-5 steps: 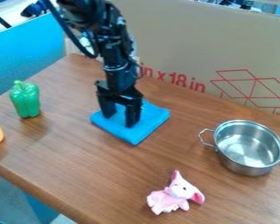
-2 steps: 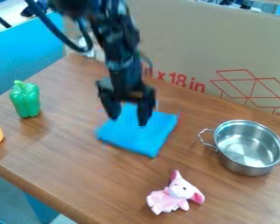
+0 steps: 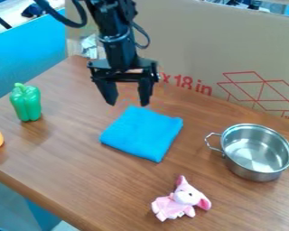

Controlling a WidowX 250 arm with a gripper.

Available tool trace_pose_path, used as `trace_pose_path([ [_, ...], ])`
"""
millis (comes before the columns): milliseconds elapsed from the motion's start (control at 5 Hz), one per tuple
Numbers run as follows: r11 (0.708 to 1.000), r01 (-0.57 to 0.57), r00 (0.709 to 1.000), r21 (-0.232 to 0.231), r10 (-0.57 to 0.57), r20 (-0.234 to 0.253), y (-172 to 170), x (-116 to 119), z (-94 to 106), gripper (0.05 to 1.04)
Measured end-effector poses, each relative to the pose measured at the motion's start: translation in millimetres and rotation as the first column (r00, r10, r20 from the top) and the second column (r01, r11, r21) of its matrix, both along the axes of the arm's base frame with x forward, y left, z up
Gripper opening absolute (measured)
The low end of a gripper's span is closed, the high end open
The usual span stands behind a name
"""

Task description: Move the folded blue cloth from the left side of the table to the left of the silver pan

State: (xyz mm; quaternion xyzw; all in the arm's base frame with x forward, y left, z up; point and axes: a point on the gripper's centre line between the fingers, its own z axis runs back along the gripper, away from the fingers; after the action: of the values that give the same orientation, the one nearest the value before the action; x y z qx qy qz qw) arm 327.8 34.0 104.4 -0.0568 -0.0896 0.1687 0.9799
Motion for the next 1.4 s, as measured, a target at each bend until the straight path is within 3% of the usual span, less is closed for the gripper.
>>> trace_pose_path([
  [200,0.979,0.069,0.978,0.192,-0.028,-0.206,12.2,-27.9,15.2,1.001],
  [400,0.937,0.198,0.959,0.289,-0.124,-0.256,19.6,-61.7,23.2,1.001],
  [600,0.921,0.271,0.946,0.279,-0.201,-0.254,15.4,-84.0,18.8,1.001],
  [800,0.916,0.344,0.928,0.206,-0.298,-0.223,4.1,-91.7,16.5,1.001],
  [1400,0.914,0.351,0.926,0.202,-0.306,-0.221,3.5,-91.8,16.4,1.001],
])
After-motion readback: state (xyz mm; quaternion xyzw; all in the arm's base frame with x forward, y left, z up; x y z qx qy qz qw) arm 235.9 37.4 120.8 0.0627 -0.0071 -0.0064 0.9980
